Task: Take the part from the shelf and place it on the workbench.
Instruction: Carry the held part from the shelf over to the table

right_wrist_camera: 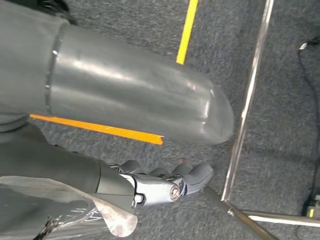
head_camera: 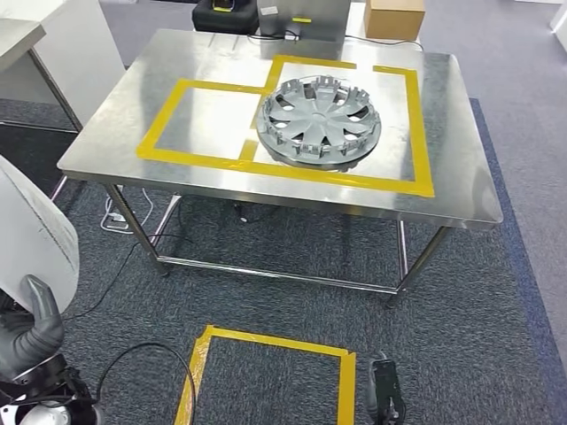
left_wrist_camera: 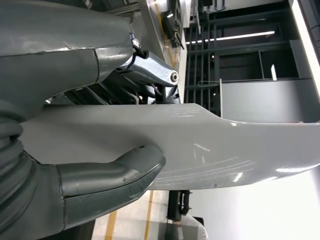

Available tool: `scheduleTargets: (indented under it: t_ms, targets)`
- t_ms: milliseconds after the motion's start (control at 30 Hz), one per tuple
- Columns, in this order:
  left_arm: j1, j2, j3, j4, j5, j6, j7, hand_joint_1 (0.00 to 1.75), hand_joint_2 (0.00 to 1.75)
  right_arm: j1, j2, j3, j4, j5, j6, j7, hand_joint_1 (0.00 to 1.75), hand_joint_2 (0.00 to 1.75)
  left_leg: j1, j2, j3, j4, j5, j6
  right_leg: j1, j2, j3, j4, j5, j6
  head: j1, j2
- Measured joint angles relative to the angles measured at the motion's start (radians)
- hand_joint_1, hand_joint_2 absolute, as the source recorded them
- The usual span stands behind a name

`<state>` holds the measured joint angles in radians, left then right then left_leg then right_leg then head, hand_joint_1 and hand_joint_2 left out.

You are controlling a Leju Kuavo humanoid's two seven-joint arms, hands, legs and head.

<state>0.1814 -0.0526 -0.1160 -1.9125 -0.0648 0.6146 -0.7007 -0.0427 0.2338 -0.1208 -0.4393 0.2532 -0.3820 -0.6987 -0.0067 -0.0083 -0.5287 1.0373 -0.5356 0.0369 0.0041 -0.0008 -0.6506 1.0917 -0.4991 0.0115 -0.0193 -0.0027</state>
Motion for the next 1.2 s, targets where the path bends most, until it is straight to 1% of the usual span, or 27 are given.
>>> scheduleTargets:
  t_ms: [33, 100, 167, 200, 233, 300, 333, 367, 400, 467, 500, 533, 567, 600, 667, 700, 733, 767, 800, 833, 867, 900, 967, 1000, 1033, 1100, 1200]
  targets:
    - [-0.001, 0.000, 0.000, 0.000, 0.001, 0.000, 0.000, 1.75, 1.75, -0.001, -0.001, 0.000, 0.001, -0.001, 0.000, 0.000, 0.00, 0.00, 0.000, 0.000, 0.003, -0.001, -0.005, -0.004, 0.003, 0.000, 0.011, -0.031, 0.010, -0.006, -0.002, 0.000]
    - [0.000, 0.000, 0.000, 0.000, 0.003, 0.000, 0.000, 1.75, 1.75, 0.000, -0.003, 0.000, 0.004, -0.002, 0.001, 0.000, 0.00, 0.00, 0.000, 0.000, 0.007, 0.005, -0.004, -0.014, 0.006, 0.001, 0.024, -0.053, 0.005, -0.015, -0.003, 0.000]
    - [-0.001, -0.001, 0.000, 0.000, 0.003, -0.001, 0.000, 1.75, 1.75, 0.002, -0.004, 0.000, 0.005, -0.002, 0.001, 0.000, 0.00, 0.00, 0.000, 0.001, 0.010, 0.027, -0.005, -0.025, 0.000, 0.001, 0.049, -0.067, 0.018, -0.023, -0.004, 0.000]
    - [-0.003, 0.000, 0.000, 0.000, 0.003, -0.001, 0.000, 1.75, 1.75, 0.000, -0.004, 0.000, 0.006, -0.002, 0.001, 0.000, 0.00, 0.00, 0.001, 0.001, 0.001, 0.053, -0.015, -0.031, -0.004, 0.001, 0.061, -0.073, 0.018, -0.026, -0.005, 0.000]
    - [-0.005, 0.000, 0.000, 0.000, 0.003, -0.001, 0.000, 1.75, 1.75, -0.003, -0.004, 0.000, 0.006, -0.002, 0.001, 0.000, 0.00, 0.00, 0.003, 0.001, -0.021, 0.096, -0.035, -0.037, -0.007, 0.000, 0.072, -0.077, 0.017, -0.028, -0.007, 0.000]
    - [-0.007, -0.001, 0.000, 0.000, 0.003, -0.002, 0.000, 1.75, 1.75, -0.005, -0.004, 0.000, 0.007, -0.002, 0.002, 0.000, 0.00, 0.00, 0.011, 0.001, -0.089, 0.206, -0.087, -0.048, -0.009, 0.000, 0.081, -0.078, 0.009, -0.031, -0.009, 0.000]
    - [-0.006, -0.001, 0.000, 0.000, 0.003, -0.003, 0.000, 1.75, 1.75, -0.005, -0.004, 0.000, 0.008, -0.002, 0.002, 0.000, 0.00, 0.00, 0.016, 0.001, -0.120, 0.245, -0.101, -0.053, -0.010, 0.001, 0.085, -0.078, 0.004, -0.030, -0.009, 0.000]
    - [-0.005, 0.000, 0.000, 0.000, 0.004, -0.003, 0.000, 1.75, 1.75, -0.004, -0.004, 0.000, 0.009, -0.002, 0.002, 0.000, 0.00, 0.00, 0.020, 0.001, -0.139, 0.256, -0.095, -0.058, -0.012, 0.001, 0.091, -0.078, -0.002, -0.028, -0.009, 0.000]
    - [-0.005, 0.000, 0.000, 0.000, 0.004, -0.003, 0.000, 1.75, 1.75, -0.003, -0.004, 0.000, 0.009, -0.002, 0.002, 0.000, 0.00, 0.00, 0.024, 0.002, -0.141, 0.232, -0.065, -0.063, -0.014, 0.002, 0.100, -0.078, -0.008, -0.025, -0.009, 0.000]
    - [-0.005, 0.000, 0.000, 0.000, 0.004, -0.003, 0.000, 1.75, 1.75, -0.003, -0.004, 0.000, 0.011, -0.002, 0.002, 0.000, 0.00, 0.00, 0.031, 0.003, -0.112, 0.117, 0.029, -0.071, -0.019, 0.004, 0.117, -0.078, -0.022, -0.014, -0.009, 0.000]
    - [-0.006, 0.000, 0.000, 0.000, 0.005, -0.003, 0.000, 1.75, 1.75, -0.004, -0.004, 0.000, 0.013, -0.002, 0.002, 0.000, 0.00, 0.00, 0.030, 0.005, -0.100, 0.061, 0.051, -0.072, -0.019, 0.004, 0.122, -0.076, -0.028, -0.008, -0.011, 0.000]
    - [-0.005, 0.000, 0.000, 0.000, 0.006, -0.003, 0.000, 1.75, 1.75, -0.005, -0.004, 0.000, 0.014, -0.002, 0.002, 0.000, 0.00, 0.00, 0.029, 0.007, -0.093, 0.027, 0.063, -0.069, -0.019, 0.004, 0.123, -0.075, -0.034, 0.000, -0.012, 0.000]
    - [-0.005, 0.000, 0.000, 0.001, 0.007, -0.003, 0.000, 1.75, 1.75, -0.006, -0.005, 0.000, 0.015, -0.002, 0.002, 0.000, 0.00, 0.00, 0.026, 0.008, -0.093, 0.015, 0.061, -0.062, -0.017, 0.003, 0.119, -0.075, -0.039, 0.007, -0.012, 0.000]
    - [-0.005, 0.000, 0.000, 0.001, 0.008, -0.004, 0.000, 1.75, 1.75, -0.006, -0.005, 0.000, 0.016, -0.002, 0.002, 0.000, 0.00, 0.00, 0.024, 0.009, -0.095, 0.010, 0.056, -0.053, -0.016, 0.002, 0.119, -0.076, -0.042, 0.014, -0.013, 0.000]
    - [-0.006, -0.001, 0.000, 0.001, 0.008, -0.005, 0.000, 1.75, 1.75, -0.007, -0.005, 0.000, 0.017, -0.004, 0.001, 0.000, 0.00, 0.00, 0.025, 0.007, -0.086, 0.008, 0.064, -0.036, -0.018, 0.000, 0.118, -0.072, -0.055, 0.026, -0.010, 0.000]
    - [-0.008, -0.001, 0.000, 0.001, 0.007, -0.006, 0.000, 1.75, 1.75, -0.008, -0.005, 0.000, 0.017, -0.006, 0.001, 0.000, 0.00, 0.00, 0.026, 0.006, -0.081, 0.005, 0.062, -0.029, -0.019, 0.000, 0.111, -0.052, -0.067, 0.031, -0.009, 0.000]
    - [-0.010, -0.002, 0.000, 0.001, 0.005, -0.007, 0.000, 1.75, 1.75, -0.009, -0.005, 0.000, 0.017, -0.008, 0.000, 0.000, 0.00, 0.00, 0.027, 0.006, -0.075, 0.003, 0.060, -0.023, -0.020, -0.001, 0.091, -0.011, -0.089, 0.034, -0.006, 0.000]
    - [-0.011, -0.003, 0.000, 0.001, 0.003, -0.007, 0.000, 1.75, 1.75, -0.010, -0.005, 0.001, 0.017, -0.010, 0.000, 0.000, 0.00, 0.00, 0.026, 0.006, -0.072, 0.003, 0.056, -0.018, -0.020, 0.000, 0.057, 0.050, -0.115, 0.036, -0.005, 0.000]
    - [-0.012, -0.004, 0.000, 0.001, 0.002, -0.007, 0.000, 1.75, 1.75, -0.008, -0.005, 0.001, 0.017, -0.011, 0.000, 0.000, 0.00, 0.00, 0.024, 0.006, -0.070, 0.003, 0.052, -0.015, -0.020, 0.000, 0.012, 0.121, -0.140, 0.036, -0.004, 0.000]
    - [-0.012, -0.004, 0.000, 0.001, 0.002, -0.007, 0.000, 1.75, 1.75, -0.005, -0.005, 0.001, 0.018, -0.012, 0.000, 0.000, 0.00, 0.00, 0.023, 0.006, -0.067, 0.003, 0.048, -0.013, -0.019, 0.000, -0.030, 0.179, -0.153, 0.036, -0.003, 0.000]
    - [-0.012, -0.005, 0.000, 0.001, 0.002, -0.007, 0.000, 1.75, 1.75, -0.003, -0.006, 0.001, 0.018, -0.013, 0.000, 0.000, 0.00, 0.00, 0.021, 0.005, -0.061, 0.004, 0.042, -0.012, -0.018, 0.000, -0.058, 0.208, -0.147, 0.034, -0.003, 0.000]
    - [-0.012, -0.005, 0.000, 0.001, 0.002, -0.007, 0.000, 1.75, 1.75, -0.001, -0.006, 0.000, 0.018, -0.014, 0.000, 0.000, 0.00, 0.00, 0.020, 0.004, -0.053, 0.004, 0.036, -0.012, -0.017, 0.000, -0.067, 0.197, -0.118, 0.031, -0.003, 0.000]
    - [-0.012, -0.006, 0.000, 0.001, 0.002, -0.007, 0.000, 1.75, 1.75, 0.001, -0.008, 0.000, 0.018, -0.014, -0.001, 0.000, 0.00, 0.00, 0.019, 0.003, -0.033, 0.003, 0.021, -0.015, -0.014, 0.000, -0.029, 0.078, -0.027, 0.022, -0.003, 0.000]
    - [-0.013, -0.006, 0.000, 0.001, 0.002, -0.007, 0.000, 1.75, 1.75, 0.001, -0.008, 0.000, 0.018, -0.014, -0.001, 0.000, 0.00, 0.00, 0.018, 0.003, -0.025, 0.003, 0.014, -0.019, -0.012, 0.000, -0.002, 0.016, 0.003, 0.018, -0.004, 0.000]
    - [-0.014, -0.007, 0.000, 0.001, 0.002, -0.008, 0.000, 1.75, 1.75, 0.000, -0.008, 0.000, 0.019, -0.014, -0.001, 0.000, 0.00, 0.00, 0.017, 0.003, -0.019, 0.001, 0.008, -0.023, -0.010, 0.000, 0.020, -0.027, 0.018, 0.014, -0.004, 0.000]
    - [-0.016, -0.008, 0.000, 0.001, 0.002, -0.008, 0.000, 1.75, 1.75, 0.000, -0.009, 0.000, 0.019, -0.014, -0.001, 0.000, 0.00, 0.00, 0.015, 0.002, -0.014, -0.004, 0.003, -0.033, -0.005, 0.002, 0.038, -0.050, 0.013, 0.008, -0.006, 0.000]
    - [-0.018, -0.008, -0.001, 0.001, 0.001, -0.009, 0.000, 1.75, 1.75, 0.001, -0.009, 0.000, 0.019, -0.014, -0.001, 0.000, 0.00, 0.00, 0.017, 0.003, -0.012, 0.008, -0.012, -0.048, -0.010, 0.003, 0.052, -0.064, 0.009, -0.009, -0.007, 0.000]
